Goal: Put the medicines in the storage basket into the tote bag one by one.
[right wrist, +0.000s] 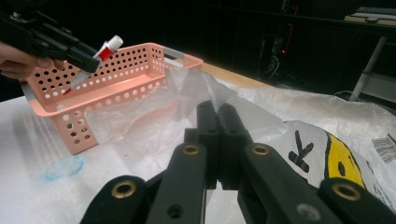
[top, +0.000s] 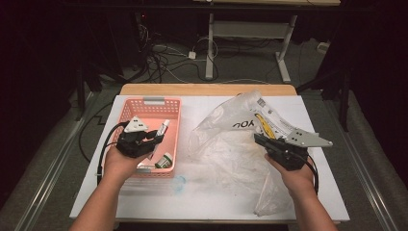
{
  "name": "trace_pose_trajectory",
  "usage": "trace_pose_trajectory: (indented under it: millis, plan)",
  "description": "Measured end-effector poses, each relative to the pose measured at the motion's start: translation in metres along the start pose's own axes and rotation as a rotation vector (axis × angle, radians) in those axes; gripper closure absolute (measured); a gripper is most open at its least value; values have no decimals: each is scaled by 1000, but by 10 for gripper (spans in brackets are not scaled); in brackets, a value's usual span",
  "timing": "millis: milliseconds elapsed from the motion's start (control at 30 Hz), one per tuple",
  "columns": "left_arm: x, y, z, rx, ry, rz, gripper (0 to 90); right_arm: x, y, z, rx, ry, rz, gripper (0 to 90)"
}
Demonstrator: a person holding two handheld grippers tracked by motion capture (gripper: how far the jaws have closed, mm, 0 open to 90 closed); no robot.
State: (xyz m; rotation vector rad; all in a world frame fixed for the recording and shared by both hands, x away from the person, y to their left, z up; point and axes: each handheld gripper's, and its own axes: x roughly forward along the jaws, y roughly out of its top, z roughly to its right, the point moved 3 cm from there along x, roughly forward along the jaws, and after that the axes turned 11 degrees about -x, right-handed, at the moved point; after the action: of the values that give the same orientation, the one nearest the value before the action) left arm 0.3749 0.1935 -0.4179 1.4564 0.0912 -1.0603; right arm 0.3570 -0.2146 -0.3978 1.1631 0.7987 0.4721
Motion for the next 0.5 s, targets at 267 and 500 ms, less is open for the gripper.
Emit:
trace_pose_trajectory:
  millis: [267, 500]
  plan:
    - [-2, -6, 6, -46, -52, 85, 682, 0, -2, 0, -1, -10, -5, 900]
    - [2, -12, 9, -46, -50, 114, 682, 0, -4, 0, -1, -29, -16, 900]
